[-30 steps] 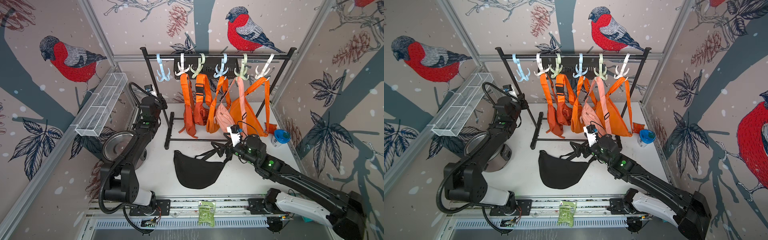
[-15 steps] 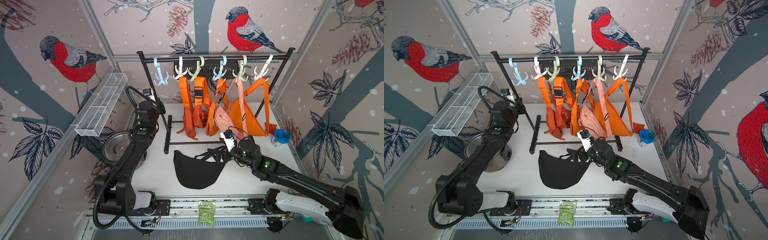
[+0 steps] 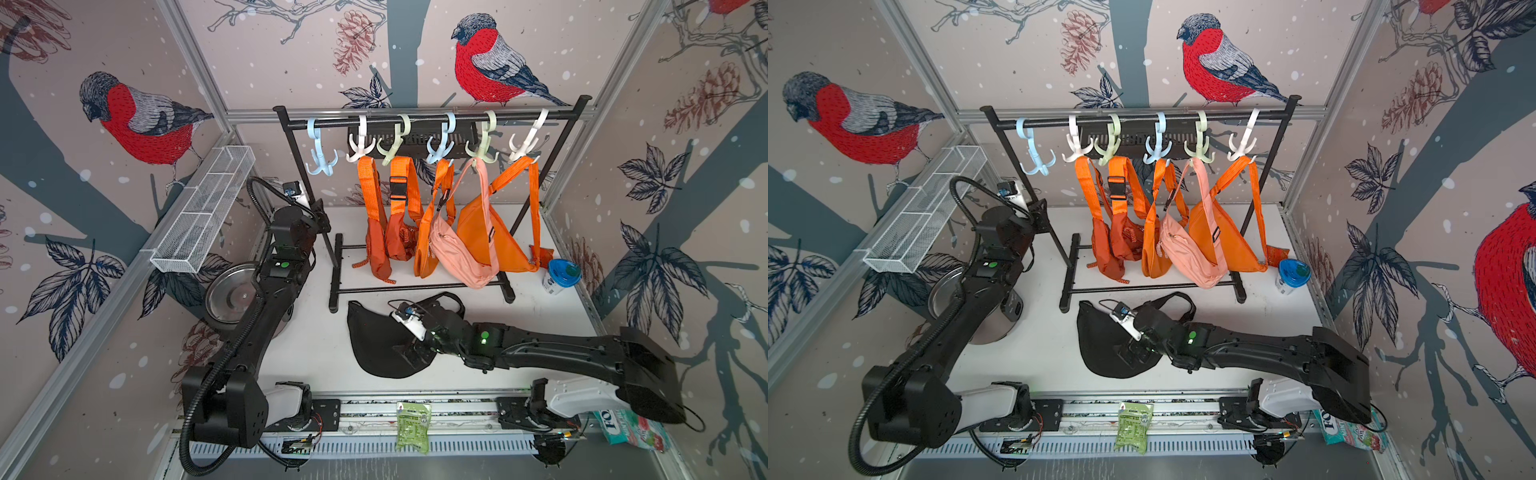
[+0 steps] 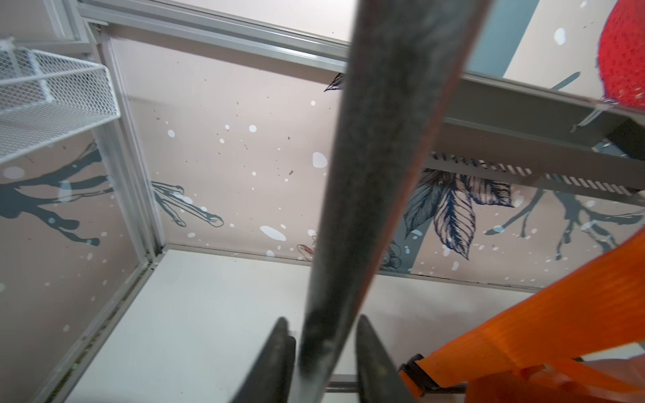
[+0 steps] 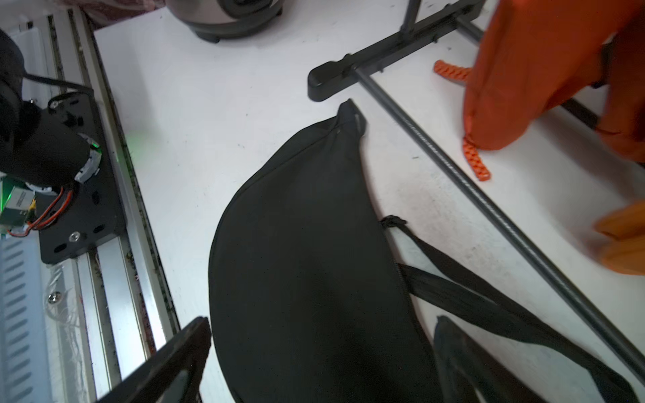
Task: Hang the bag on a hook
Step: Adjust the clothesline at the center of the board.
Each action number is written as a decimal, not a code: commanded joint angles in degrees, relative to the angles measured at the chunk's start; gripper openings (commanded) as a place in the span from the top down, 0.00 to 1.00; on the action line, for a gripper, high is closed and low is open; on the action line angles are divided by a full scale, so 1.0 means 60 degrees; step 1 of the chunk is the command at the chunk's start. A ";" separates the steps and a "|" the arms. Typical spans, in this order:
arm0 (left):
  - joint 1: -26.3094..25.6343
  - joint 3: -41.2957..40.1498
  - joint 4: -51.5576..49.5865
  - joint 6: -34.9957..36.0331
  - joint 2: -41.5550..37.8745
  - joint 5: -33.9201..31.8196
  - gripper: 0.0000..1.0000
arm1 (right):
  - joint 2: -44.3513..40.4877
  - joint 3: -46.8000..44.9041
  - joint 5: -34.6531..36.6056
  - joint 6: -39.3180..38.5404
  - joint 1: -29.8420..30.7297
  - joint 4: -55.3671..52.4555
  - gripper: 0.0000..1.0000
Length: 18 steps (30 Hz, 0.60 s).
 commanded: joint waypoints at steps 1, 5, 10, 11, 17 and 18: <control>0.0010 0.0104 -0.0258 -0.0586 -0.0281 0.0304 0.33 | 0.1032 0.0673 0.0745 0.0008 0.0652 -0.0502 0.01; 0.0003 -0.0238 -0.0556 -0.0956 -0.0970 0.0318 0.28 | 0.2433 0.1486 0.1002 0.0109 0.1378 -0.0847 0.01; 0.0010 -0.0604 -0.1272 -0.1060 -0.2031 0.0180 0.25 | 0.3749 0.2228 0.1013 0.0214 0.1808 -0.0987 0.01; 0.0010 -0.0641 -0.1391 -0.1076 -0.2198 0.0152 0.24 | 0.3933 0.2360 0.1020 0.0235 0.1845 -0.1060 0.00; 0.0010 -0.0891 -0.1973 -0.1108 -0.3175 0.0320 0.23 | 0.4853 0.2914 0.0908 0.0284 0.1862 -0.1394 0.13; 0.0016 -0.0918 -0.2039 -0.1129 -0.3297 0.0337 0.23 | 0.4942 0.2990 0.0892 0.0286 0.1860 -0.1464 0.17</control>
